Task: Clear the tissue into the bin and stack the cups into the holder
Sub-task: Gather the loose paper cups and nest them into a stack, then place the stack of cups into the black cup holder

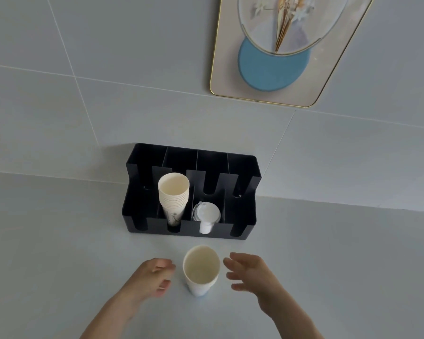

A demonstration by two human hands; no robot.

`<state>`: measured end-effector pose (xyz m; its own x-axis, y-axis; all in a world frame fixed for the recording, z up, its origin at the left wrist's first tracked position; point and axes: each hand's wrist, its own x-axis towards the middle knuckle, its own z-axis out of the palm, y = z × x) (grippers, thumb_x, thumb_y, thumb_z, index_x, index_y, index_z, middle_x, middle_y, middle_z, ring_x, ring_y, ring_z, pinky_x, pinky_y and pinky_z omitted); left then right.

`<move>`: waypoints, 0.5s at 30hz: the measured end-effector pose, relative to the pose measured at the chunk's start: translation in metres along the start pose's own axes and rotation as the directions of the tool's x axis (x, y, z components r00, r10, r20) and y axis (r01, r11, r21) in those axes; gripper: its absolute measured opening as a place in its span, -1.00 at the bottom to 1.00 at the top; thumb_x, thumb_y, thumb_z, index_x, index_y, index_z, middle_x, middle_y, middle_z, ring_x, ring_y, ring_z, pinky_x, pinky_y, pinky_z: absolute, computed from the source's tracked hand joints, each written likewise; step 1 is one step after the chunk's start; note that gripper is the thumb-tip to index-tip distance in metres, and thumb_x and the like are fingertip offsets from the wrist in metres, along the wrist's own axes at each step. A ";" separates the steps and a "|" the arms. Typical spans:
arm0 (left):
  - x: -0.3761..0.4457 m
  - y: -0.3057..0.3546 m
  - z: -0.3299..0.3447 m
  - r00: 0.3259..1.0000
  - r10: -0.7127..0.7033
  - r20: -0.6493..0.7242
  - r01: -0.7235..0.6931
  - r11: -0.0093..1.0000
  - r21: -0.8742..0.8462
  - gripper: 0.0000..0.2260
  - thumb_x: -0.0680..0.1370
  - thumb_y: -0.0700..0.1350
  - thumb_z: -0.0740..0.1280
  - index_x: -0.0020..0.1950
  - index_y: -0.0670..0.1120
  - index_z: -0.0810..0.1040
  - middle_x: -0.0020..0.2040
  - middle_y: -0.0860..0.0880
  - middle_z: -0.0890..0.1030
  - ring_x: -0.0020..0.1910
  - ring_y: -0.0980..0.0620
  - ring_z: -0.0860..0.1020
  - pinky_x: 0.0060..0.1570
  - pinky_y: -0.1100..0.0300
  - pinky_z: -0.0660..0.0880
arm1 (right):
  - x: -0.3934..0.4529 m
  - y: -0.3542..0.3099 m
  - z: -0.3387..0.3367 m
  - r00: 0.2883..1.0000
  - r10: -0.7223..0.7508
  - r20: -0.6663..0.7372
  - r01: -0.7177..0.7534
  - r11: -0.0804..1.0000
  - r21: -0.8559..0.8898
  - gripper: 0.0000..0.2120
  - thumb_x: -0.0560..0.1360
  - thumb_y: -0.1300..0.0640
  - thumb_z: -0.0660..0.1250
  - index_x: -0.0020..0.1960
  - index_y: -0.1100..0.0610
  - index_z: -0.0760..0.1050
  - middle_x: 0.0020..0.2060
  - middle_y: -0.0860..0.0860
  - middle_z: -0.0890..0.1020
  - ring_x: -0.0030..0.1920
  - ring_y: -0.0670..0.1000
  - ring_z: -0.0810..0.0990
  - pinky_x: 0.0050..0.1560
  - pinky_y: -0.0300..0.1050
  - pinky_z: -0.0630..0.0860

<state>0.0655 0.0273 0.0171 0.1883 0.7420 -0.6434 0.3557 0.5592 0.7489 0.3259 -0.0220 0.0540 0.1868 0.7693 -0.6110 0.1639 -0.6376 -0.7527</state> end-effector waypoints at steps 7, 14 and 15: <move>-0.004 0.035 0.009 0.990 -0.074 0.117 0.084 0.993 -0.087 -0.71 0.55 0.03 0.41 0.10 -0.18 0.65 0.06 -0.19 0.68 -0.18 -0.09 0.67 -0.04 0.03 0.68 | 0.005 -0.010 0.011 0.993 0.112 0.025 -0.114 0.990 0.082 -0.78 0.52 0.14 0.43 0.10 0.24 0.66 0.04 0.20 0.71 -0.02 0.16 0.74 0.00 0.09 0.72; -0.007 0.041 0.013 0.997 -0.008 0.073 0.014 0.997 -0.077 -0.83 0.57 -0.10 0.41 0.04 -0.19 0.67 -0.03 -0.20 0.72 -0.14 -0.09 0.72 -0.05 0.06 0.68 | 0.005 -0.012 0.021 0.998 0.054 -0.039 -0.053 0.999 0.013 -0.82 0.53 0.25 0.39 0.09 0.25 0.69 -0.09 0.16 0.77 -0.11 0.09 0.77 -0.01 -0.01 0.72; -0.007 0.043 0.011 0.997 -0.006 0.073 0.012 0.997 -0.079 -0.83 0.57 -0.10 0.42 0.03 -0.19 0.67 -0.04 -0.21 0.72 -0.17 -0.08 0.72 -0.06 0.06 0.68 | 0.004 -0.014 0.021 0.998 0.047 -0.037 -0.047 0.999 0.010 -0.83 0.53 0.24 0.39 0.07 0.24 0.70 -0.09 0.16 0.77 -0.10 0.10 0.77 0.00 0.00 0.72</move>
<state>0.0890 0.0424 0.0517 0.2525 0.7098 -0.6576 0.2844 0.5951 0.7516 0.3036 -0.0087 0.0570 0.2304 0.7364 -0.6361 0.1454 -0.6724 -0.7258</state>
